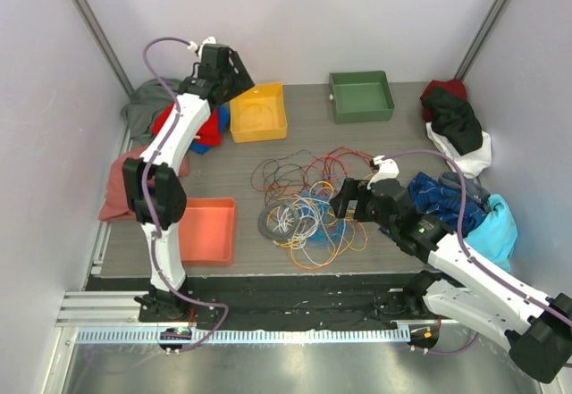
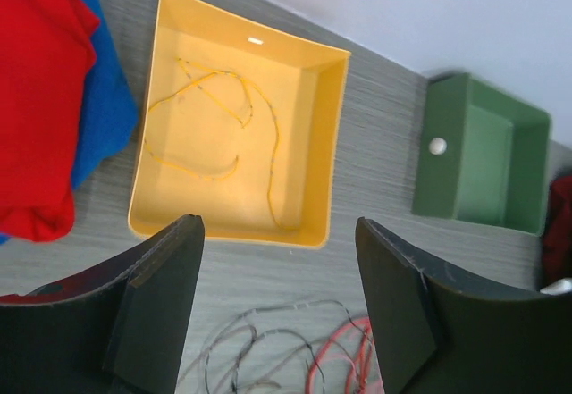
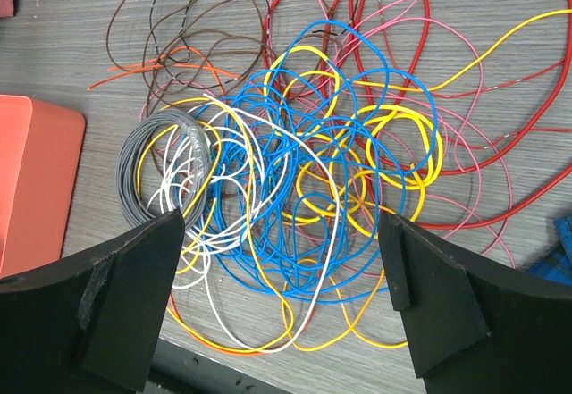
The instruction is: Untangle the cables
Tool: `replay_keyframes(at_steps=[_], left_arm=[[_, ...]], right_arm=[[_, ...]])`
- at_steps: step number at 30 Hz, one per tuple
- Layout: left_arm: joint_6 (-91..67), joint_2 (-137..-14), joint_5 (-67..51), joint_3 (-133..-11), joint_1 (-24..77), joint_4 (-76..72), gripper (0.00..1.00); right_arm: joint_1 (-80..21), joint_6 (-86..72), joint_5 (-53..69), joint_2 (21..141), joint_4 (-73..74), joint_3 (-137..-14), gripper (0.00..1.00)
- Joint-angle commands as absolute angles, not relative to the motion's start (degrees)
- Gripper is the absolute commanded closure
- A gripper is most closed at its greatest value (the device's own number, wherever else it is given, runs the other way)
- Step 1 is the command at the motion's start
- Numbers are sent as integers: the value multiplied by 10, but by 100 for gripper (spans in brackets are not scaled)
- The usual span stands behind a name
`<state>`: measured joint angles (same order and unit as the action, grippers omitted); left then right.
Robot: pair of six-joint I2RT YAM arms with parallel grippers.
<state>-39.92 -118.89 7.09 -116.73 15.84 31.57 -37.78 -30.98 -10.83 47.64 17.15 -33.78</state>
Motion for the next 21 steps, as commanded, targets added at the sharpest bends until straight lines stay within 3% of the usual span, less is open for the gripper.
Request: replay_keyframes(at_steps=[1, 5, 10, 21], left_arm=[[-382, -1063, 100, -1128, 191, 293, 27], [-366, -993, 129, -1002, 285, 282, 31], [-416, -914, 135, -841, 403, 264, 34], [-499, -721, 120, -559, 457, 196, 38]], right_arm=[[-380, -319, -148, 479, 150, -358, 0], [-380, -352, -225, 475, 157, -352, 0], [-376, -377, -231, 533, 180, -363, 1], [-375, -472, -263, 506, 128, -300, 14]])
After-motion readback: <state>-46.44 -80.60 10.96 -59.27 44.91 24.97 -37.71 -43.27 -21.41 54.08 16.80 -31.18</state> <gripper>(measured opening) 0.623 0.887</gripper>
